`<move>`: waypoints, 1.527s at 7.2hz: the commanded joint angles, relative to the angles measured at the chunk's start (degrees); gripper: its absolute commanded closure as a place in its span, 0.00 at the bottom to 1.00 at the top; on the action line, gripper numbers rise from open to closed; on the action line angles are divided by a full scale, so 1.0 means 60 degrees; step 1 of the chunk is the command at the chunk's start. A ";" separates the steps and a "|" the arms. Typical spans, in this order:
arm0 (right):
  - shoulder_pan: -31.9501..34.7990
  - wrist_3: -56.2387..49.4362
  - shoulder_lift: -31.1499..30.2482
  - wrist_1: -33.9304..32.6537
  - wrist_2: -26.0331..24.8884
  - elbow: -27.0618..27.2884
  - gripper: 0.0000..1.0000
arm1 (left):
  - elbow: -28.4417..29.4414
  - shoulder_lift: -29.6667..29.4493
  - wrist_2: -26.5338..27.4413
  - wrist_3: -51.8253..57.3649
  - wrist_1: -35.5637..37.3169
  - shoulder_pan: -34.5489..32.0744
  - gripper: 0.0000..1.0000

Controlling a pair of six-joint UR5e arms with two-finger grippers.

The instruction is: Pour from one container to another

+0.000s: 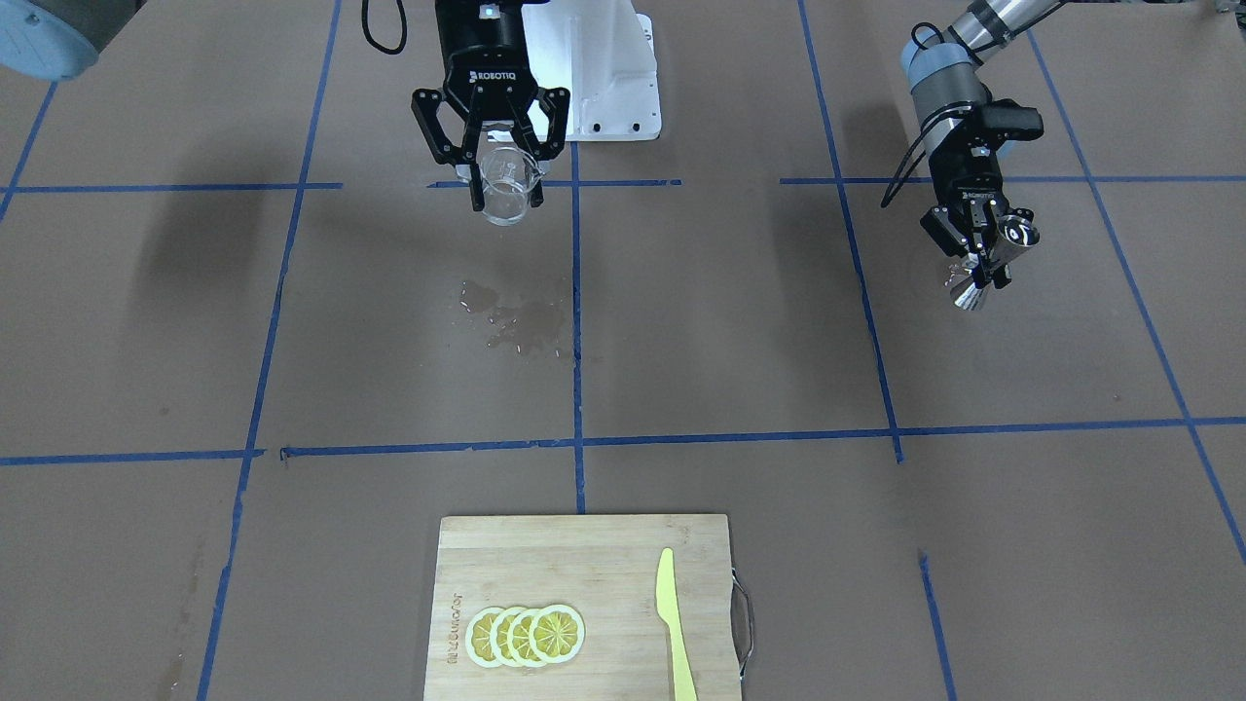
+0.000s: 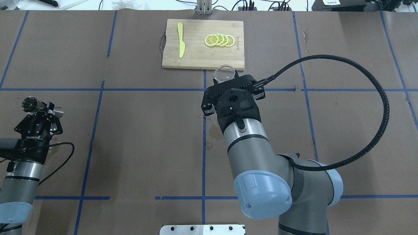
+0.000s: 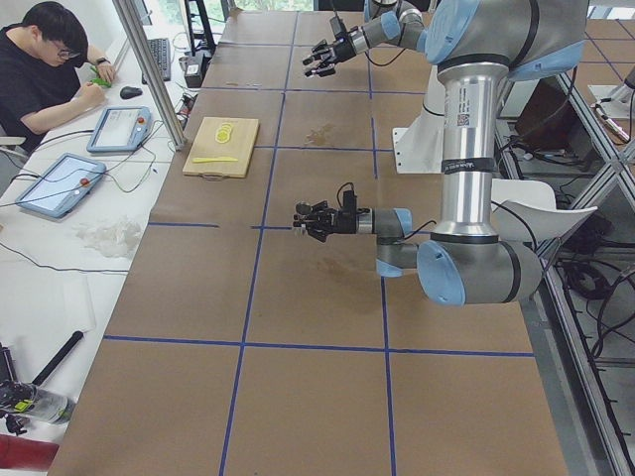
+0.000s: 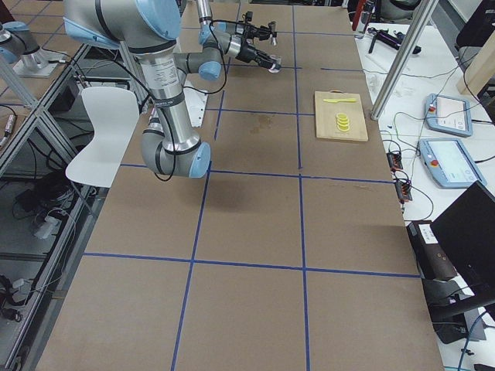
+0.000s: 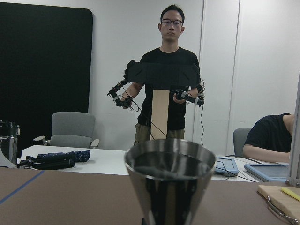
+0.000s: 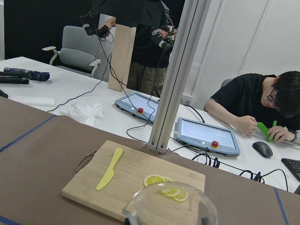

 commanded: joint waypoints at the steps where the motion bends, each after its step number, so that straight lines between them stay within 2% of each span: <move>1: 0.0006 0.0000 0.0000 0.0000 0.0000 0.0006 1.00 | 0.0081 -0.0020 -0.0208 0.0229 0.0015 0.0304 1.00; 4: 0.0006 0.0000 0.0000 0.0000 -0.0015 -0.0009 1.00 | 0.0095 -0.0020 -0.0839 0.0215 0.0015 0.0320 1.00; 7: 0.0006 0.0000 -0.0015 0.0000 -0.0015 -0.0009 1.00 | 0.0445 -0.0034 -0.0840 0.0113 -0.0014 0.0640 1.00; 11: 0.0006 0.0000 -0.0030 0.0000 -0.0015 -0.0009 1.00 | 0.0447 -0.0107 -0.0986 0.0083 -0.0015 0.0773 1.00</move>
